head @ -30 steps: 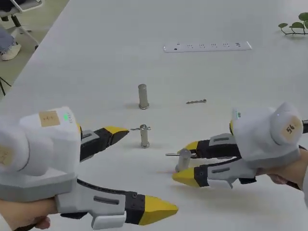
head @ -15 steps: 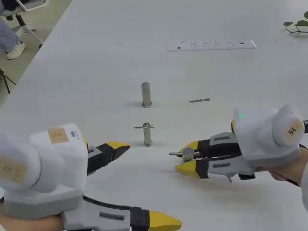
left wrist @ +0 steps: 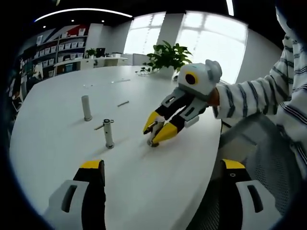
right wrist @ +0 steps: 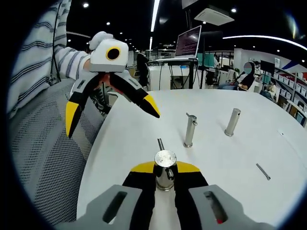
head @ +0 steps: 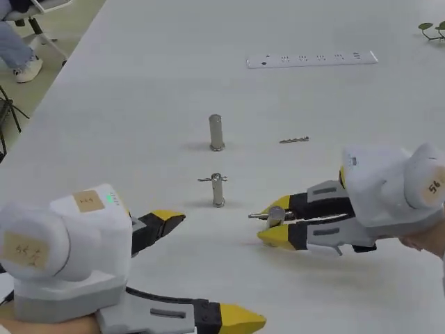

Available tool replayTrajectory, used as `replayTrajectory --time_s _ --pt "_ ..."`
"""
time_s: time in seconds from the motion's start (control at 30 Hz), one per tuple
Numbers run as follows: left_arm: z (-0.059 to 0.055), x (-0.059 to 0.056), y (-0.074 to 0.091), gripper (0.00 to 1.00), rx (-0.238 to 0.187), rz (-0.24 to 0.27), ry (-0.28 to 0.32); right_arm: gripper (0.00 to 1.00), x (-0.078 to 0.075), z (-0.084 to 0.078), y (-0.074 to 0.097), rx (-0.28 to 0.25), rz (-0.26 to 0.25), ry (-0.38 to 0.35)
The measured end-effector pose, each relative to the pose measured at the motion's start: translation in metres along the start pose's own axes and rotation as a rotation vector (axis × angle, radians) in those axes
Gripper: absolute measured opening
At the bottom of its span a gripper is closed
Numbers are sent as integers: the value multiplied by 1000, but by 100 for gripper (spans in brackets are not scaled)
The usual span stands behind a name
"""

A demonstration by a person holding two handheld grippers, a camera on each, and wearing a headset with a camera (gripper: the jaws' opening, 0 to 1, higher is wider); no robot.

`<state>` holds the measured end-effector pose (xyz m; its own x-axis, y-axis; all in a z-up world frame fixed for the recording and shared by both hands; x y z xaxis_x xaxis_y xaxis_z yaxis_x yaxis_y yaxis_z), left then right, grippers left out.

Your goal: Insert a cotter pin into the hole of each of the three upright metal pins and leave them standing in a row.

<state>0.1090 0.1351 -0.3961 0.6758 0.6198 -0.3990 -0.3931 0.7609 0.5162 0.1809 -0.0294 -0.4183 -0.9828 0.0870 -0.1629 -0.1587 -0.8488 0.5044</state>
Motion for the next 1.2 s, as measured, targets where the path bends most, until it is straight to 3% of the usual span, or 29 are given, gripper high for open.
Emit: replayTrajectory --time_s 0.23,0.47,0.93,1.2 --pt "-1 -2 -3 99 5 -2 10 9 -28 -3 5 18 -25 11" --pt "-6 -2 -3 99 28 8 21 9 -46 -13 7 32 -43 -15" --pt "-7 0 1 99 48 26 39 9 -47 -19 6 22 -57 -66" --pt "-8 0 1 99 61 28 40 9 -48 -20 7 24 -55 -44"
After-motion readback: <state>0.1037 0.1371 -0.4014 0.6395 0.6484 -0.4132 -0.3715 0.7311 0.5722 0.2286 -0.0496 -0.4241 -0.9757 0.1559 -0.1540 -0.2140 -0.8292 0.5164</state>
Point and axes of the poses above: the centre of the closed fingertips' face, and the gripper's own axes: y roughly backward along the fingers, x roughly to its left, z roughly out of its top, the point moved 8 cm from there along y, roughly backward along the fingers, and after that the axes turned 11 degrees about y, right-handed, at the moved point
